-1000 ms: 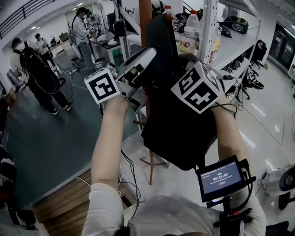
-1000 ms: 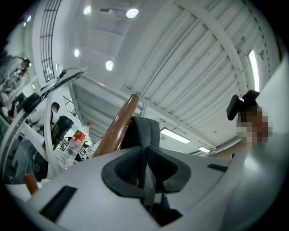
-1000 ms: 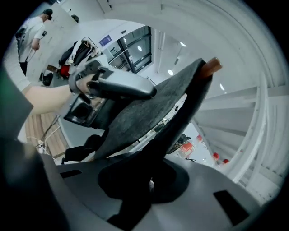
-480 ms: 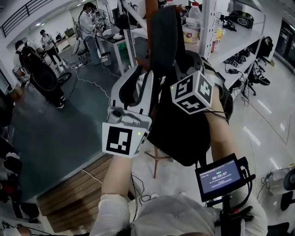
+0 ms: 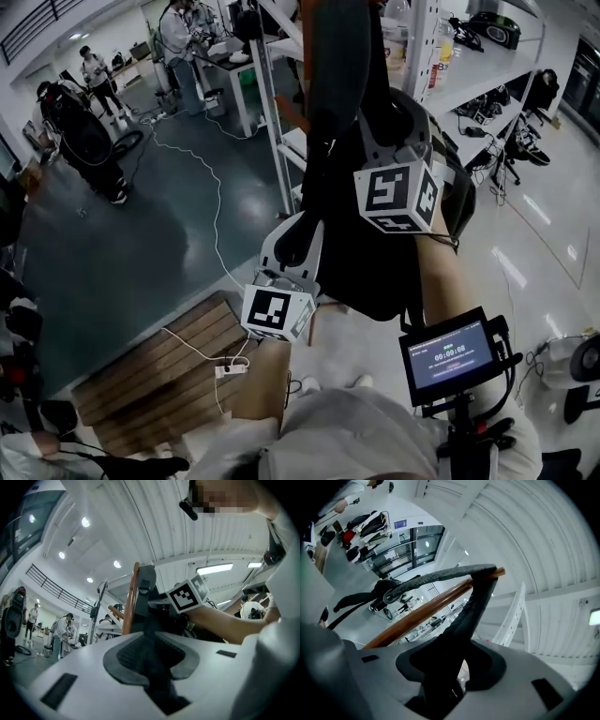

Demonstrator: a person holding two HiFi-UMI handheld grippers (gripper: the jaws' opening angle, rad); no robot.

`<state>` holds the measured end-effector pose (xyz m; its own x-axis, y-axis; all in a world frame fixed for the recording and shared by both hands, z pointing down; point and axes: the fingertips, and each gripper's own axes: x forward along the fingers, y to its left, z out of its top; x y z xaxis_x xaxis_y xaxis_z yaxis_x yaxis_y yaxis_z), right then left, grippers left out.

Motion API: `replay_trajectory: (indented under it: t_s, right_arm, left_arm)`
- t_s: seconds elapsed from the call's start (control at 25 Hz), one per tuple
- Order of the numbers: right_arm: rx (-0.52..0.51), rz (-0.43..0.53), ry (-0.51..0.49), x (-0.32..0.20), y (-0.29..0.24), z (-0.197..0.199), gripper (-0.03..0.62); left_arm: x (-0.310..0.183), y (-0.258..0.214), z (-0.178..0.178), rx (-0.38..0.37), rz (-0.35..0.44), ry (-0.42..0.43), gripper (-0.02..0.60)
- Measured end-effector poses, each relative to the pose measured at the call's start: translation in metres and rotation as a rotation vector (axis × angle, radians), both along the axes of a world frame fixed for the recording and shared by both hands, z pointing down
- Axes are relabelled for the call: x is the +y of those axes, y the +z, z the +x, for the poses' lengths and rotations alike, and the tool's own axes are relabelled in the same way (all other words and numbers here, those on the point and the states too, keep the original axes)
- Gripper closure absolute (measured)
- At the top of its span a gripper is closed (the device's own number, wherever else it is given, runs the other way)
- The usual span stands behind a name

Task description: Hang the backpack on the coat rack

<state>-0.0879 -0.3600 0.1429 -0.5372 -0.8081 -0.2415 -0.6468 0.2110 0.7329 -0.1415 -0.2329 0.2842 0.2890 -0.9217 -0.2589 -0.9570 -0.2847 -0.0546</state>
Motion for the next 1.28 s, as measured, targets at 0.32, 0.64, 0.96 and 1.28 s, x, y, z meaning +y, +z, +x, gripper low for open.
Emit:
replay_trajectory:
  t_s: [0.32, 0.64, 0.96, 1.28]
  right_arm:
    - [-0.203, 0.204, 0.037, 0.039, -0.005, 0.030, 0.393]
    - [-0.242, -0.075, -0.233, 0.054, 0.098, 0.001, 0.395]
    - [-0.556, -0.474, -0.550, 0.070, 0.129, 0.025, 0.395]
    - [-0.527, -0.523, -0.680, 0.087, 0.131, 0.030, 0.396]
  left_arm:
    - [0.011, 0.000, 0.019, 0.002, 0.004, -0.005, 0.512]
    - [0.014, -0.004, 0.026, -0.020, 0.022, 0.009, 0.512]
    - [0.012, 0.014, 0.014, 0.022, -0.020, 0.032, 0.512]
    - [0.003, 0.024, 0.031, 0.058, -0.032, 0.121, 0.514]
